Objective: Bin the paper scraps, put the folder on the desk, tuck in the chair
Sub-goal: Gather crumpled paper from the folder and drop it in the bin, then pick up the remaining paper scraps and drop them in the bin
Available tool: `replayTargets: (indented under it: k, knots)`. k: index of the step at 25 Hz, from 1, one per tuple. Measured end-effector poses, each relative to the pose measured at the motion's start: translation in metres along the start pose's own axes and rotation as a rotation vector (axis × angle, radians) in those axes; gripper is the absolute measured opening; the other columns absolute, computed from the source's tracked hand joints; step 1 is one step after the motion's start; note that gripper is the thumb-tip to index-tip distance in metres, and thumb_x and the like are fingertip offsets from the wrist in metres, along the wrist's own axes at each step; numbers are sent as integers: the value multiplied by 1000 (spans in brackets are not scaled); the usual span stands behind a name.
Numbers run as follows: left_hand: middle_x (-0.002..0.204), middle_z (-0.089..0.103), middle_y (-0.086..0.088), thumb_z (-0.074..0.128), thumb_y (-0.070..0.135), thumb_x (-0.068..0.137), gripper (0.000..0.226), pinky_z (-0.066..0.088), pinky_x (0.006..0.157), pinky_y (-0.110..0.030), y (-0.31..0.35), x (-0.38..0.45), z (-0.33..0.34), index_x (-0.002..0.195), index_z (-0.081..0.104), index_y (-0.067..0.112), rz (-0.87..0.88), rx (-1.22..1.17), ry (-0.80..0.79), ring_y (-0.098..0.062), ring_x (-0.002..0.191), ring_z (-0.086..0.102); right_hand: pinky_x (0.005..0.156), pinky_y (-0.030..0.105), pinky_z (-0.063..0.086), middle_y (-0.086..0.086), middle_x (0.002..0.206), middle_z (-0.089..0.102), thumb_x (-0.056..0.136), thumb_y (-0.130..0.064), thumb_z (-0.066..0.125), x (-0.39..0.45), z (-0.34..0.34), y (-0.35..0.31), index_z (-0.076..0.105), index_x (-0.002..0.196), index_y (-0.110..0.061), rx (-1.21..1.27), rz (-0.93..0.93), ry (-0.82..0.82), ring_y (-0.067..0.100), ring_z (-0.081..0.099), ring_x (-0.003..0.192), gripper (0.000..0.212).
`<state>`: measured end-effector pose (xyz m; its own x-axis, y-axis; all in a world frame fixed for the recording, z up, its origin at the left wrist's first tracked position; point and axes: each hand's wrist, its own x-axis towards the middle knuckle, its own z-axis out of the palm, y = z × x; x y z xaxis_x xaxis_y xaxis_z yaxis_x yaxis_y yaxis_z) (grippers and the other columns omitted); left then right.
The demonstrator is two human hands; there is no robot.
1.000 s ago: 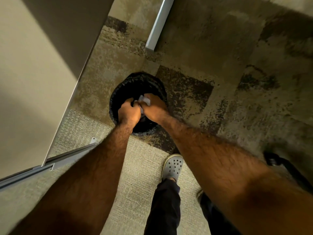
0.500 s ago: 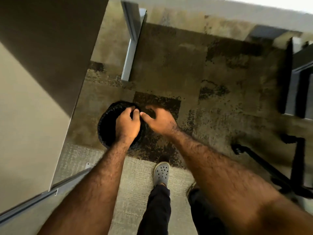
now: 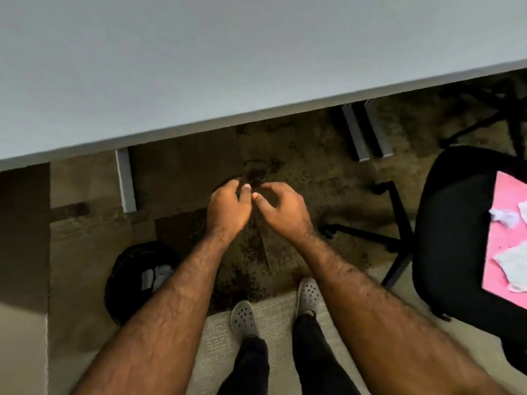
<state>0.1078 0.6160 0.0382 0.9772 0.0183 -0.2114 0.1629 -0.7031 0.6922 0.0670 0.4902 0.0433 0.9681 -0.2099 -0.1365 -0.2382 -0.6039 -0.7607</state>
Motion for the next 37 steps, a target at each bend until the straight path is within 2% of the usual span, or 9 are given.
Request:
replayTargets:
  k: [5,8,14,18,21,26,29,32,37]
  knots:
    - [123,63,-13,53,31,93,37,47,96,-39,88,-9,60,127,58,17,262,43,-211,-31,110,58,95,19,41,1,119,66,89,-38,65,-7,-95,59,67,116,-15,16,125,217,13,59,112,36]
    - [133,58,-9,58,25,91,41,39,103,-33,139,-15,102,131,55,16,404,55,-324,-26,123,51,90,15,37,0,119,66,89,-40,65,-14,-149,97,67,116,-17,25,223,343,11,58,111,36]
    - [142,50,-7,65,25,86,54,33,110,-32,222,-33,187,136,49,15,604,124,-528,-22,133,43,91,25,47,-4,120,64,88,-44,62,-34,-237,167,64,118,-23,126,398,527,10,58,110,36]
    - [148,44,-8,67,28,85,62,32,114,-38,267,-50,247,141,44,15,736,194,-672,-21,138,36,89,22,43,-3,120,64,88,-42,62,-49,-283,214,63,119,-22,191,504,657,10,58,110,36]
    - [152,37,-6,67,33,84,67,28,116,-36,295,-59,292,144,39,20,836,270,-753,-21,141,30,95,28,45,-1,127,61,90,-40,62,-55,-317,246,59,124,-22,254,630,777,13,55,116,38]
    - [154,33,-5,69,34,81,73,27,113,-35,342,-80,368,144,37,21,970,358,-844,-23,142,29,88,27,44,-1,130,61,88,-41,65,-72,-371,307,59,123,-21,353,806,1010,17,55,117,41]
    - [151,38,-8,69,32,80,70,32,110,-36,361,-91,406,142,40,19,1063,384,-875,-27,137,36,92,27,41,1,131,60,83,-43,69,-90,-388,347,58,125,-20,294,904,986,21,54,120,49]
    - [149,40,-7,68,32,80,66,39,105,-40,370,-101,444,140,42,24,1102,444,-887,-29,133,39,92,29,41,6,135,55,76,-47,76,-106,-397,386,52,130,-19,171,1039,833,26,52,123,65]
    - [151,34,-8,65,35,85,62,44,102,-47,370,-105,495,141,38,32,1124,661,-912,-33,134,37,104,47,42,13,149,35,64,-57,81,-112,-395,418,27,146,-22,-74,1146,272,35,38,134,104]
